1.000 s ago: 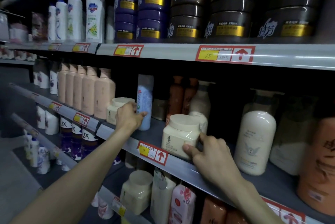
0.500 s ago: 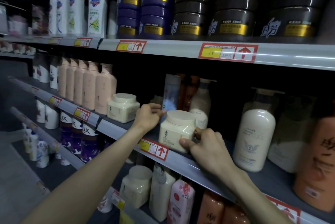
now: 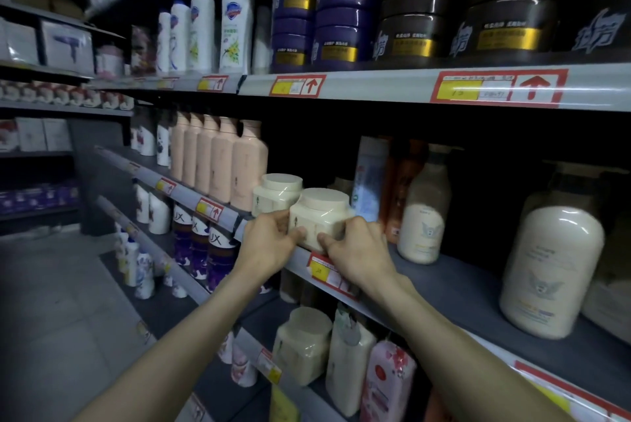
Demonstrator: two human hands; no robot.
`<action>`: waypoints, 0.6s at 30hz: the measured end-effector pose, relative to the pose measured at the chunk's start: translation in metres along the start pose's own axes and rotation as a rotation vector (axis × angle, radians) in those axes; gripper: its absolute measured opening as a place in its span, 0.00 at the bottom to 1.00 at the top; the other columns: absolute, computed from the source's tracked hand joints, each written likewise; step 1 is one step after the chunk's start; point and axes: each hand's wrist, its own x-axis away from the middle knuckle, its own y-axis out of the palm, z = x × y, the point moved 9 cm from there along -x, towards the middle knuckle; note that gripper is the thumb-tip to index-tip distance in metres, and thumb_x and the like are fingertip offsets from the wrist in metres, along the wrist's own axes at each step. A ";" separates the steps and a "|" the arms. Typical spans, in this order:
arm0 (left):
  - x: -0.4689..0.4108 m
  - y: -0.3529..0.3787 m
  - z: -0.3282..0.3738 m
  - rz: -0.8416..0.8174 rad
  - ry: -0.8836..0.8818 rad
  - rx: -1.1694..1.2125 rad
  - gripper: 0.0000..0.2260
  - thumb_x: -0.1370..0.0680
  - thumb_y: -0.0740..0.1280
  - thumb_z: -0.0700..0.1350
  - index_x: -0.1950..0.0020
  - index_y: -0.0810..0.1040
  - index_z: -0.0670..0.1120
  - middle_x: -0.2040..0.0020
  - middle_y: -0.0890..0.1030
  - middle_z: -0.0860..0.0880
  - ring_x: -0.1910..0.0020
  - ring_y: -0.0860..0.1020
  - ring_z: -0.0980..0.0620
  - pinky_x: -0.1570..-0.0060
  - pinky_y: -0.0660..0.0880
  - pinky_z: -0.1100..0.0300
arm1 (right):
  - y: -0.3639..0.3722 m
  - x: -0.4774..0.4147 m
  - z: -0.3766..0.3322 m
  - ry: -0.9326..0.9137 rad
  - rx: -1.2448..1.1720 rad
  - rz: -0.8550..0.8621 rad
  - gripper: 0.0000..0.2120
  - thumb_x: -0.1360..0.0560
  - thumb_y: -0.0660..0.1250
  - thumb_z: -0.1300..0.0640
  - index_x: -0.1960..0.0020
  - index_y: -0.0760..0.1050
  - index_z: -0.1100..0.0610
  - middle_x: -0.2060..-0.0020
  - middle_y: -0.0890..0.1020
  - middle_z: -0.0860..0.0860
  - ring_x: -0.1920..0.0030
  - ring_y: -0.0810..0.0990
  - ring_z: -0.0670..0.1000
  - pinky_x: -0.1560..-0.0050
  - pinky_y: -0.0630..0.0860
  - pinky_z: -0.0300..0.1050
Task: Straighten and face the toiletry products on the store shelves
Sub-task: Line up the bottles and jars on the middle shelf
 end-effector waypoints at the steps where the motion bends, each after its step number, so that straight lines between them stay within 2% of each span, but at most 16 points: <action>1: -0.003 -0.003 -0.002 0.013 -0.022 0.003 0.12 0.24 0.75 0.47 0.42 0.85 0.49 0.50 0.87 0.55 0.48 0.83 0.58 0.40 0.79 0.53 | 0.003 -0.004 -0.003 -0.005 0.003 -0.008 0.22 0.23 0.67 0.39 0.44 0.78 0.57 0.44 0.80 0.60 0.39 0.77 0.64 0.43 0.76 0.51; 3: -0.010 -0.013 -0.007 0.048 -0.049 -0.026 0.17 0.24 0.75 0.49 0.37 0.82 0.47 0.45 0.86 0.51 0.45 0.82 0.55 0.39 0.77 0.58 | 0.010 -0.008 -0.007 -0.008 0.004 -0.028 0.21 0.21 0.66 0.40 0.43 0.78 0.58 0.43 0.79 0.60 0.40 0.77 0.65 0.43 0.76 0.52; 5: -0.022 -0.029 -0.011 0.123 -0.042 -0.064 0.20 0.22 0.72 0.49 0.31 0.78 0.46 0.40 0.83 0.47 0.42 0.81 0.52 0.43 0.75 0.60 | 0.014 -0.012 -0.008 -0.012 0.006 -0.044 0.22 0.20 0.65 0.41 0.40 0.77 0.59 0.41 0.78 0.61 0.38 0.76 0.65 0.41 0.76 0.53; 6: -0.029 -0.035 -0.014 0.150 -0.050 -0.056 0.20 0.20 0.69 0.47 0.28 0.75 0.47 0.38 0.82 0.46 0.40 0.80 0.50 0.43 0.75 0.58 | 0.016 -0.014 -0.010 -0.015 0.007 -0.050 0.23 0.19 0.64 0.41 0.39 0.76 0.60 0.40 0.77 0.61 0.37 0.75 0.64 0.40 0.75 0.54; 9: -0.042 -0.038 -0.024 0.138 -0.125 -0.011 0.20 0.18 0.63 0.44 0.25 0.72 0.51 0.31 0.78 0.44 0.32 0.76 0.44 0.32 0.73 0.47 | 0.018 -0.013 -0.016 -0.018 0.020 -0.067 0.22 0.17 0.63 0.43 0.37 0.74 0.62 0.38 0.75 0.60 0.36 0.73 0.63 0.40 0.73 0.53; 12: -0.037 -0.023 -0.031 0.070 -0.168 0.010 0.20 0.18 0.62 0.43 0.25 0.71 0.51 0.28 0.76 0.45 0.29 0.73 0.44 0.29 0.69 0.47 | 0.021 -0.010 -0.016 -0.014 0.021 -0.061 0.22 0.16 0.61 0.43 0.36 0.74 0.62 0.38 0.75 0.61 0.36 0.73 0.63 0.40 0.72 0.53; 15: -0.021 -0.011 -0.025 0.059 -0.165 0.039 0.20 0.19 0.63 0.44 0.26 0.74 0.49 0.31 0.78 0.46 0.30 0.74 0.46 0.28 0.69 0.46 | 0.021 -0.006 -0.014 -0.012 0.021 -0.073 0.22 0.16 0.61 0.42 0.36 0.75 0.61 0.39 0.75 0.61 0.37 0.73 0.63 0.40 0.72 0.54; 18: -0.004 -0.002 -0.010 0.055 -0.117 0.088 0.17 0.25 0.63 0.47 0.37 0.80 0.52 0.43 0.85 0.51 0.41 0.81 0.51 0.37 0.77 0.46 | 0.014 0.001 -0.016 -0.014 -0.021 -0.080 0.20 0.18 0.64 0.43 0.38 0.76 0.60 0.40 0.76 0.60 0.39 0.75 0.63 0.42 0.76 0.54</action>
